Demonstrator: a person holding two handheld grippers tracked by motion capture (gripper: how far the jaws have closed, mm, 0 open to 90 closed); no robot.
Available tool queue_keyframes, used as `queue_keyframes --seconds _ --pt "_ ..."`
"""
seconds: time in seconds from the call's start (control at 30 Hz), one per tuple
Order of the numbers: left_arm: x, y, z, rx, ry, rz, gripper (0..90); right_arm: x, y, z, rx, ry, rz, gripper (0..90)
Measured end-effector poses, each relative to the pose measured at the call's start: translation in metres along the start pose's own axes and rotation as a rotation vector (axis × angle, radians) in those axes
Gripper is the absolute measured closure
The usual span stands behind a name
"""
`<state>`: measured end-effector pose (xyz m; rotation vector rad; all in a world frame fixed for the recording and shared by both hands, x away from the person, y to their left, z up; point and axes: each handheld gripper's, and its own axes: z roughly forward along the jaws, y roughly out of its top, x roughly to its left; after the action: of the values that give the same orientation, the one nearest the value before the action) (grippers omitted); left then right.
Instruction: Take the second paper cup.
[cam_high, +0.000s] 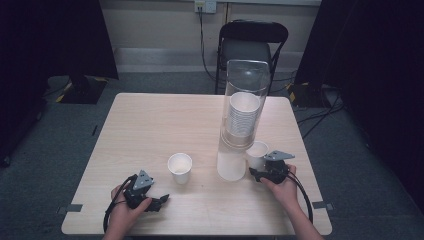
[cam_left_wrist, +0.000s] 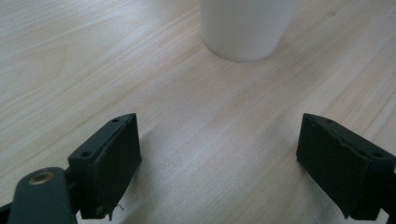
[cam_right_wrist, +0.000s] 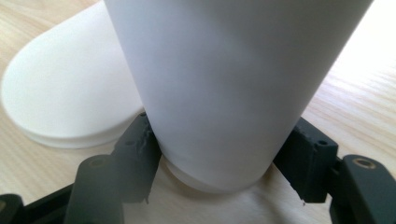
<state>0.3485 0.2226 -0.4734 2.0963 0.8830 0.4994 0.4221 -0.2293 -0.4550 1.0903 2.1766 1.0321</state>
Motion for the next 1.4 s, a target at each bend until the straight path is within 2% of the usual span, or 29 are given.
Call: queue_keyframes --seconds 0.27,0.83,0.93,1.3,1.4 --pt "0.0002 0.0001 -0.0002 0.004 -0.001 0.004 13.1 -0.0065 -0.0003 0.0014 -0.001 -0.021 0.042 34.9" --pt "0.0000 0.0000 -0.0001 0.002 0.000 0.002 13.1 -0.0075 -0.0005 0.0015 0.000 -0.028 0.042 33.5" --pt "0.0000 0.0000 -0.0001 0.003 0.000 0.002 13.2 -0.0079 -0.0007 0.0017 0.005 -0.036 0.047 28.0" --pt "0.0001 0.0000 -0.0002 0.003 0.000 0.003 13.1 -0.0065 -0.0024 -0.0018 0.027 -0.028 0.037 18.1" --pt "0.0001 0.0000 -0.0001 0.003 0.000 0.003 13.1 -0.0086 -0.0021 -0.0071 0.004 -0.018 0.052 16.7"
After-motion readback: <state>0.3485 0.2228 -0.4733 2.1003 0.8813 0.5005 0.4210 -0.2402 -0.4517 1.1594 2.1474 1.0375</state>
